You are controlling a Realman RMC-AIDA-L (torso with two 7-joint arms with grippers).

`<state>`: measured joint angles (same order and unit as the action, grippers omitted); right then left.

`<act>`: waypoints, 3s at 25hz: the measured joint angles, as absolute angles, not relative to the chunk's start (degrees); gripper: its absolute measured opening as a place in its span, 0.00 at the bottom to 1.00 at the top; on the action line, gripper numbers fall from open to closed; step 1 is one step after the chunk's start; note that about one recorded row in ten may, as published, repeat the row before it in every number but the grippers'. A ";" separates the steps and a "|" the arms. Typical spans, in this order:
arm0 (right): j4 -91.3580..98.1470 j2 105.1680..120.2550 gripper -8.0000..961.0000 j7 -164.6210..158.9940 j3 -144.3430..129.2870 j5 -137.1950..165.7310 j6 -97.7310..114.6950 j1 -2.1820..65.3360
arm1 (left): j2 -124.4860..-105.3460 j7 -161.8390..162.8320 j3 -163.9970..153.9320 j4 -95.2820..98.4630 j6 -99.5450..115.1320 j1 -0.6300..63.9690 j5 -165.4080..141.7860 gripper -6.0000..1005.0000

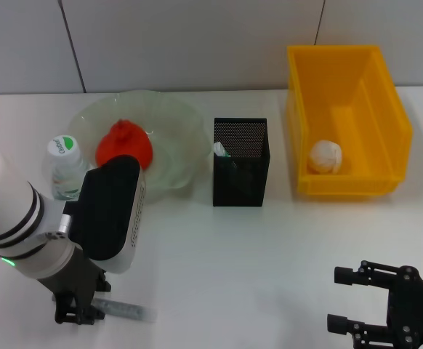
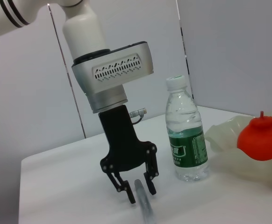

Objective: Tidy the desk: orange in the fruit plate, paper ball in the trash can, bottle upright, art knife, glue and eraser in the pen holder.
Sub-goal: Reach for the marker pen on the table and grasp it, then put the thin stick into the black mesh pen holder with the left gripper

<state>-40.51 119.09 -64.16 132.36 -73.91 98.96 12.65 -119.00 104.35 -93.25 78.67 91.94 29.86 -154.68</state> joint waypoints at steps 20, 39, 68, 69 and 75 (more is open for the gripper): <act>-40.52 119.09 0.77 -64.17 132.48 -73.92 98.34 12.56 | -119.09 104.36 -94.02 76.26 90.96 30.85 -154.68 0.32; -40.52 119.03 0.77 -64.44 132.92 -74.13 98.71 12.16 | -119.08 104.69 -93.55 78.45 92.62 31.38 -153.15 0.17; -38.01 119.05 0.77 -62.18 139.12 -74.41 98.06 11.28 | -119.10 67.94 -90.43 68.45 62.42 24.07 -76.68 0.15; -37.73 119.05 0.77 -61.99 139.31 -74.44 98.06 11.36 | -119.08 65.27 -90.85 65.94 61.16 24.51 -72.83 0.15; -34.21 119.09 0.77 -59.01 141.31 -74.46 98.05 12.44 | -119.15 54.37 -93.27 53.74 57.67 27.51 -54.70 0.15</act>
